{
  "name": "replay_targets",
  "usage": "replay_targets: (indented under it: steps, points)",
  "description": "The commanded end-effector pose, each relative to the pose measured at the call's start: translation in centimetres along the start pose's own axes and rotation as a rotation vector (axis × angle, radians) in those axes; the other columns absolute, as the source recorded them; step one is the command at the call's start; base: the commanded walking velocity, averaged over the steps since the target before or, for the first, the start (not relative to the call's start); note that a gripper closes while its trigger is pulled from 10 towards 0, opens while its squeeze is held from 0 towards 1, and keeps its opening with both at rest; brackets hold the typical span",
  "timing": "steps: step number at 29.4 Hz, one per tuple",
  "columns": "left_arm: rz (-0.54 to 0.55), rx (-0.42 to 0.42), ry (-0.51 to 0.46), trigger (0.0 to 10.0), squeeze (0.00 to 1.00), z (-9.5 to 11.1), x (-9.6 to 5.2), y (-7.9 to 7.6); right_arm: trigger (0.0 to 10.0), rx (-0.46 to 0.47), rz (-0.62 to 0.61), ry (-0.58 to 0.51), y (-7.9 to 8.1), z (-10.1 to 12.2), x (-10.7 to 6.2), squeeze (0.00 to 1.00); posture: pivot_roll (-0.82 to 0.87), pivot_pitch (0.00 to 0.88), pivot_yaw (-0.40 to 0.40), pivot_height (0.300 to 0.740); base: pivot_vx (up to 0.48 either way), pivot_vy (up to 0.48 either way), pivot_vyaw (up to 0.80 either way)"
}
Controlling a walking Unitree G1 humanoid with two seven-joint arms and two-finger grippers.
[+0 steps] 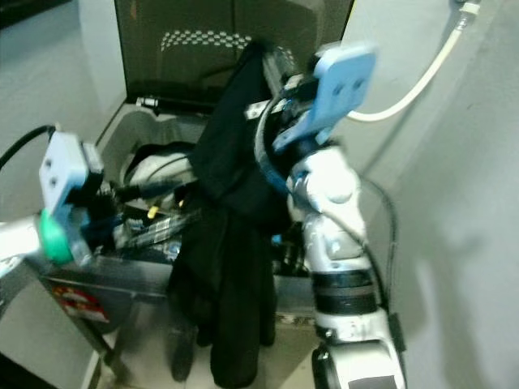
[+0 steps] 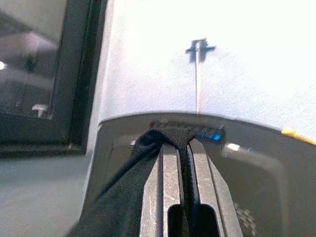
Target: Clothes washing
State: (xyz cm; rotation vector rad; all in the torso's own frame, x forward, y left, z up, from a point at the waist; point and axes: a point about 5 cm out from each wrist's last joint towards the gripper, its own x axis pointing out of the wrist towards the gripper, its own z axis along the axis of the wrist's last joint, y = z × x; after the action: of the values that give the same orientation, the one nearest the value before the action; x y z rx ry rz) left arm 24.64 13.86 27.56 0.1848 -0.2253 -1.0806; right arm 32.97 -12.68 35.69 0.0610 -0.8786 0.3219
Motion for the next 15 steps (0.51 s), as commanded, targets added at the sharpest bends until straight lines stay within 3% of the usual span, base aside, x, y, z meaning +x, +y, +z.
replay_targets:
  steps: [1, 5, 7, 10, 11, 12, 14, 15]
  points:
    - [-0.052, -0.017, -0.006, 10.0, 0.0, 0.5, -0.2, -0.5, 10.0, 0.015, -0.024, -0.036, -0.6, 0.7, 0.4, 0.0, 0.13, 0.0, -0.004, 0.74, 0.0, 0.0, 0.0]
    - [-0.147, -0.073, -0.02, 10.0, 0.0, 0.4, 0.3, -1.3, 10.0, 0.089, -0.018, -0.095, -0.7, 2.2, 1.6, 0.0, 0.14, 0.0, -0.01, 0.74, 0.0, 0.0, 0.0]
    - [-0.218, -0.128, -0.01, 10.0, 0.0, -0.6, 1.5, -1.6, 10.0, 0.187, 0.066, -0.151, 0.3, 3.7, 2.5, 0.0, 0.13, 0.0, -0.012, 0.74, 0.0, 0.0, 0.0]
    - [-0.24, -0.144, -0.004, 10.0, 0.0, -1.1, 2.0, -1.6, 10.0, 0.224, 0.118, -0.175, 0.8, 4.5, 2.7, 0.0, 0.13, 0.0, -0.012, 0.74, 0.0, 0.0, 0.0]
    - [-0.174, -0.112, -0.004, 10.0, 0.0, -1.9, 3.1, 0.1, 10.0, 0.272, 0.161, -0.203, 1.2, 5.4, 2.7, 0.0, 0.11, 0.0, -0.009, 0.74, 0.0, 0.0, 0.0]
    - [-0.051, -0.045, 0.01, 10.0, 0.0, -2.3, 4.1, 2.8, 10.0, 0.315, 0.186, -0.223, 1.1, 6.2, 2.6, 0.0, 0.11, 0.0, -0.009, 0.74, 0.0, 0.0, 0.0]
    - [-0.051, -0.045, 0.01, 10.0, 0.0, -2.3, 4.1, 2.8, 10.0, 0.315, 0.186, -0.223, 1.1, 6.2, 2.6, 0.0, 0.11, 0.0, -0.009, 0.74, 0.0, 0.0, 0.0]
    - [0.111, -0.001, 0.012, 10.0, 0.0, -2.3, 4.8, 6.4, 10.0, 0.367, 0.207, -0.236, 1.0, 6.6, 2.4, 0.0, 0.1, 0.0, -0.007, 0.74, 0.0, 0.0, 0.0]
